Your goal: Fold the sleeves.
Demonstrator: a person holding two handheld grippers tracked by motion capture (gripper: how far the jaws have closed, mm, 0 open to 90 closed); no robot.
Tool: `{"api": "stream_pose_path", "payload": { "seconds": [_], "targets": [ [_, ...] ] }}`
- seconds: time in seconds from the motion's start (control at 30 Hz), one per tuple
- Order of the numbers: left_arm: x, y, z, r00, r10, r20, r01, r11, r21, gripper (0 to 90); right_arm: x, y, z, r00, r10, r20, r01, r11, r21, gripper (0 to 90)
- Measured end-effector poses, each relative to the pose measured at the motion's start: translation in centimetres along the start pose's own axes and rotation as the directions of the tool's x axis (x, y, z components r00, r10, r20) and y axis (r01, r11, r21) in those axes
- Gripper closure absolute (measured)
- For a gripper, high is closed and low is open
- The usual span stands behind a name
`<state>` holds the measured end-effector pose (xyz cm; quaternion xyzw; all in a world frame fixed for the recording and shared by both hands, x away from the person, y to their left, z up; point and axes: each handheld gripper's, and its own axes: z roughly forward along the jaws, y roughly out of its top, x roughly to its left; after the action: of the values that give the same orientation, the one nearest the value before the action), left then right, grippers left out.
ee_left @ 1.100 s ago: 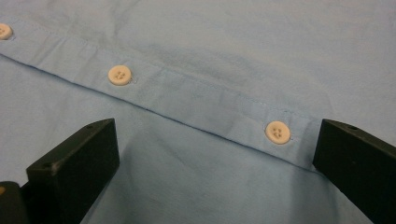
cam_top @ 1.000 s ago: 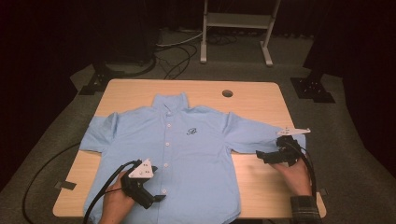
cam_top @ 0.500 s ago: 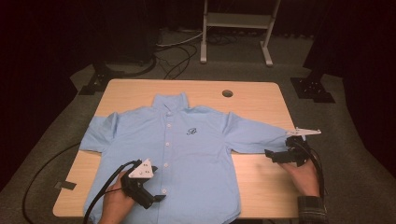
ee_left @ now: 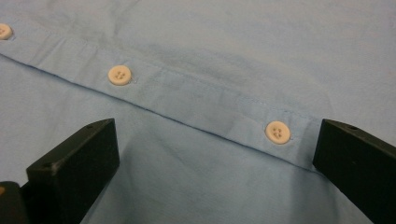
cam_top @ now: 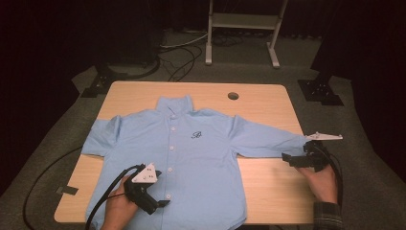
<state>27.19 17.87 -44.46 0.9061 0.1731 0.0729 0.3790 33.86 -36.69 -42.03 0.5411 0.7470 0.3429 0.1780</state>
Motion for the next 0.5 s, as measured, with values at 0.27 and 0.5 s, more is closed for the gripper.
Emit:
{"api": "stream_pose_path", "payload": {
  "seconds": [0.27, 0.5],
  "targets": [
    [0.0, 0.0, 0.0, 1.0, 0.0, 0.0, 0.0, 1.0, 0.0, 0.0, -1.3, -0.7, -0.2, 0.9993, 0.032, 0.02, -0.032, 0.999, 0.0, 0.0],
    [0.0, 0.0, 0.0, 1.0, 0.0, 0.0, 0.0, 1.0, 0.0, 0.0, -2.1, -1.1, -0.4, 0.998, 0.047, 0.042, -0.047, 0.999, 0.0, 0.0]
  ]
}}
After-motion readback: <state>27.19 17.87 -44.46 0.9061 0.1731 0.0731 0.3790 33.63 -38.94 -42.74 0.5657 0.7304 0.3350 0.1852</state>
